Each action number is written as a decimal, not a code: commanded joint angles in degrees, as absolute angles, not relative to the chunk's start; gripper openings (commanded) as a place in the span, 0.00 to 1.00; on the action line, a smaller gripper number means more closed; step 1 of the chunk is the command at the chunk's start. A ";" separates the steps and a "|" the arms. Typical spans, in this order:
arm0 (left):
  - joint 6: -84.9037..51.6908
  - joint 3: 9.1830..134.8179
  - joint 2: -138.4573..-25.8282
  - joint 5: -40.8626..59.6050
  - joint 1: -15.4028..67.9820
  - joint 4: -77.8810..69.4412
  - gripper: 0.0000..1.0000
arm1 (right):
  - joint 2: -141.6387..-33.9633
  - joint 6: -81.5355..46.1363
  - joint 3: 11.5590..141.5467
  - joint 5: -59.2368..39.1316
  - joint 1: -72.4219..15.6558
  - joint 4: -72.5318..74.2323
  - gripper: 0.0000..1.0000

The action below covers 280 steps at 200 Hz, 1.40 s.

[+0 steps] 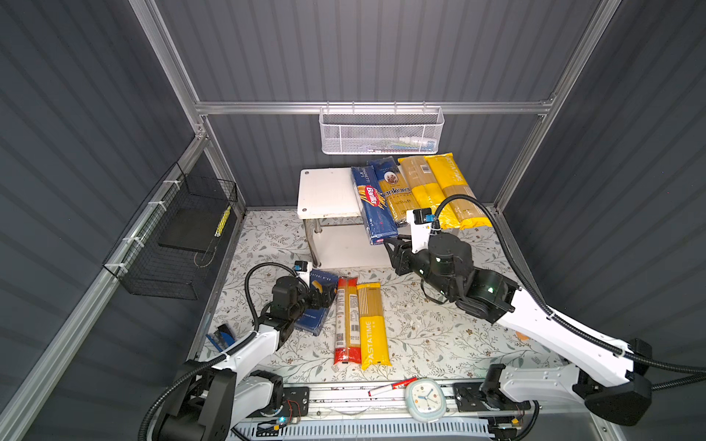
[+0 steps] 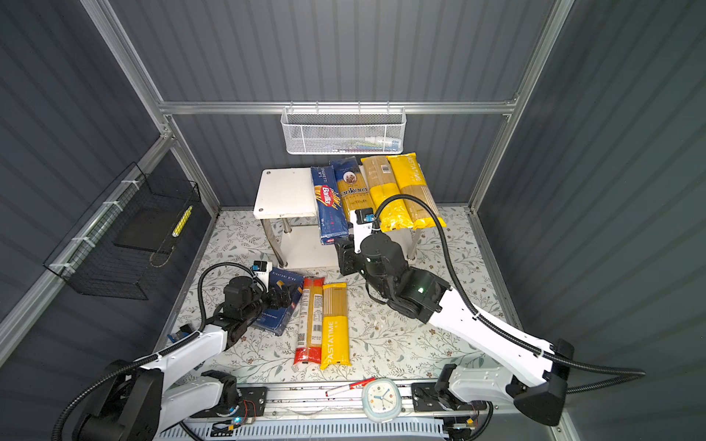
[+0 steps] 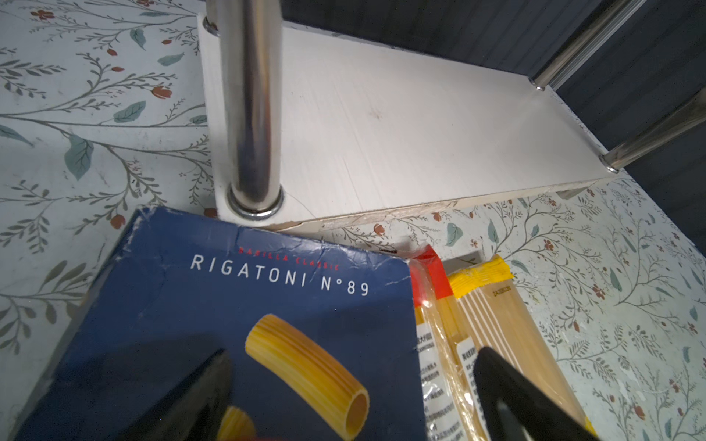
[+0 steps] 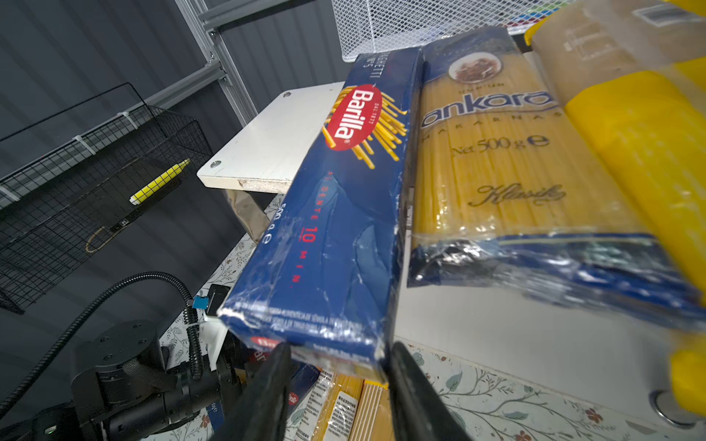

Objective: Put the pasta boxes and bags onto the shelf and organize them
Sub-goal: 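Lower the Barilla box onto the top shelf beside the Ankara pack, then open the right gripper and draw it back down from the shelf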

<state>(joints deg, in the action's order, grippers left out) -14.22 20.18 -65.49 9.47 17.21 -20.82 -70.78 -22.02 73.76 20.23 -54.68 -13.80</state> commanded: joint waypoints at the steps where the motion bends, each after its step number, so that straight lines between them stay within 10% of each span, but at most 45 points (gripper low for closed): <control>1: -14.24 20.40 -65.15 9.75 17.31 -22.39 0.99 | -74.16 -21.77 77.02 17.77 -54.24 -13.01 0.26; 161: -14.15 16.14 -52.36 6.49 17.31 -21.77 1.00 | -72.13 -15.74 72.86 9.13 -56.27 -2.99 0.59; 231: -13.93 15.49 -48.25 5.84 17.31 -20.30 1.00 | -73.51 -9.74 75.09 7.61 -62.19 -4.41 0.99; 280: -13.76 15.22 -46.96 4.87 17.31 -19.64 0.99 | -74.97 -14.07 73.51 3.49 -63.29 -6.90 0.99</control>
<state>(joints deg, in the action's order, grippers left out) -14.20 15.97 -47.97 5.67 17.21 -20.58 -73.87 -11.51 73.78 5.93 -62.59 -4.86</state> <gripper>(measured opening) 0.996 0.991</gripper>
